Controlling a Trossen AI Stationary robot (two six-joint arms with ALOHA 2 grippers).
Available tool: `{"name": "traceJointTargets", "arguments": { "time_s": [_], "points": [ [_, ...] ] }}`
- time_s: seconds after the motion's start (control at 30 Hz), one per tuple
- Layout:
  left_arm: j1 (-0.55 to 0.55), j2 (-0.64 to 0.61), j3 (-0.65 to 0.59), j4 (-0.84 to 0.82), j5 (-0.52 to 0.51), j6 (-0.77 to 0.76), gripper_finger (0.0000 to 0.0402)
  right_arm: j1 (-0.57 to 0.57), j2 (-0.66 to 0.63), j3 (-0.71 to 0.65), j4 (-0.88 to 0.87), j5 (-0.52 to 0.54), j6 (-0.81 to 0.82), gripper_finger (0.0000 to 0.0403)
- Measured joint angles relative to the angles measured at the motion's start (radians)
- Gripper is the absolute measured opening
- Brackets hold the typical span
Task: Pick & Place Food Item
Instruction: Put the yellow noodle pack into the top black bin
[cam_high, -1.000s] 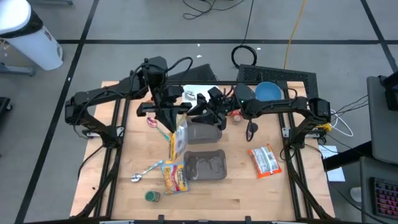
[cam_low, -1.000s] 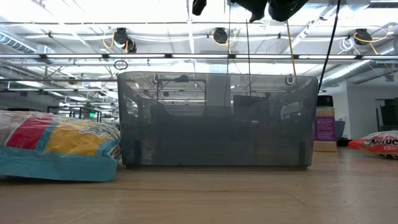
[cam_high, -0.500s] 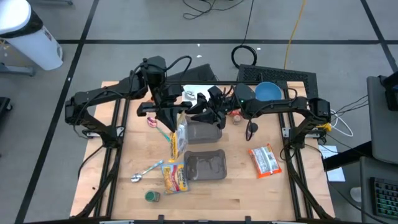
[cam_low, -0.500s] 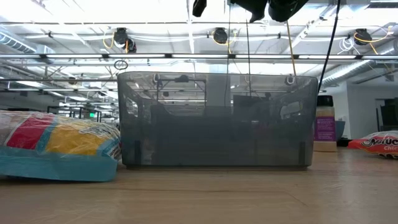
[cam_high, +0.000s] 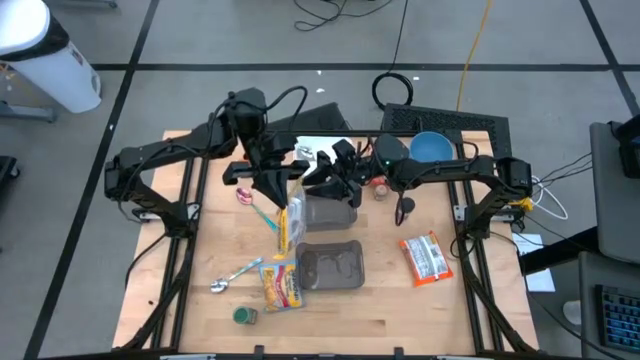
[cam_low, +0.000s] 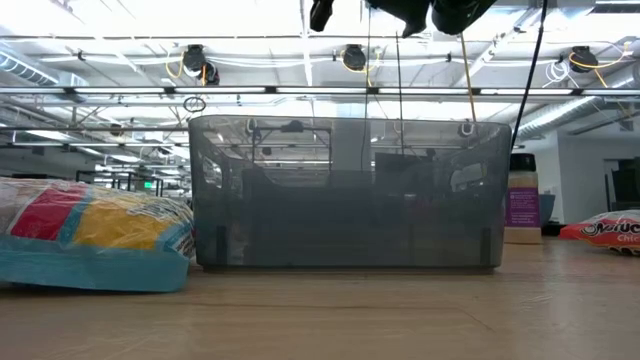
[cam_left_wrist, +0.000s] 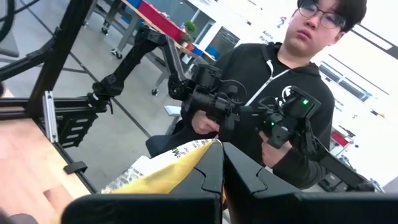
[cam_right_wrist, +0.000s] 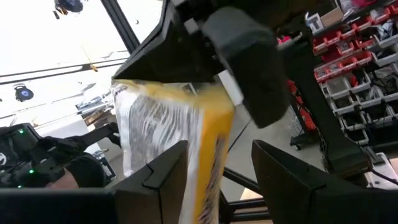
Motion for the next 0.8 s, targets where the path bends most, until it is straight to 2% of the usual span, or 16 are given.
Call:
{"name": "traceJointTargets", "arguments": {
  "time_s": [0.5, 0.8],
  "points": [
    [0.000, 0.000, 0.000, 0.029, 0.030, -0.019, 0.0001, 0.000, 0.000, 0.000, 0.019, -0.005, 0.077, 0.0171],
    [0.013, 0.000, 0.000, 0.057, 0.033, -0.063, 0.0001, 0.006, 0.000, 0.000, 0.020, -0.075, 0.104, 0.0171]
  ]
}}
